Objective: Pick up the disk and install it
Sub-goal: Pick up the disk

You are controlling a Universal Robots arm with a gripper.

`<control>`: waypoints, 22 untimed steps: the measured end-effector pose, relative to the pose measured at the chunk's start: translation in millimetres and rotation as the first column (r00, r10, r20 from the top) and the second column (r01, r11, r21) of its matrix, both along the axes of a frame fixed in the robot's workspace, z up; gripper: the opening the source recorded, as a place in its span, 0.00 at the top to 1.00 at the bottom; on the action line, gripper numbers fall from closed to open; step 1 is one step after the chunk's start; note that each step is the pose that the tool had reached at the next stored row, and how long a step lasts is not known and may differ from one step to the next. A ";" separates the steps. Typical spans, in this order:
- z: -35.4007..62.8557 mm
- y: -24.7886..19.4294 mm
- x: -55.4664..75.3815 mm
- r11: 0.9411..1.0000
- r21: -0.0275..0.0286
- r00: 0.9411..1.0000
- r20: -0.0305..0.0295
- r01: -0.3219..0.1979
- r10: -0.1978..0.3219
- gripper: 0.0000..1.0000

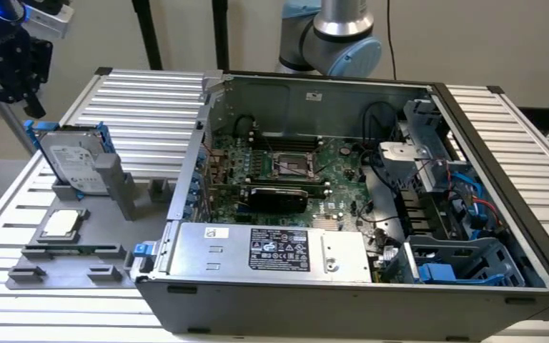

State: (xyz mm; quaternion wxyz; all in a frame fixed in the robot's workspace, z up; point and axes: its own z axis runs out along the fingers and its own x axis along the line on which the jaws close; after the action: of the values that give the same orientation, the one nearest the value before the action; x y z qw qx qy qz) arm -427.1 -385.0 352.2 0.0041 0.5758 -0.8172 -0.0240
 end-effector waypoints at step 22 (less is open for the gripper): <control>-0.6 0.0 1.2 0.956 -0.003 0.955 0.018 -0.295 0.295 1.00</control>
State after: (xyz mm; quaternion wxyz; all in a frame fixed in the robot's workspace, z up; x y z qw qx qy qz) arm -425.9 -385.0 351.6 0.0005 0.6913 -0.7223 -0.0178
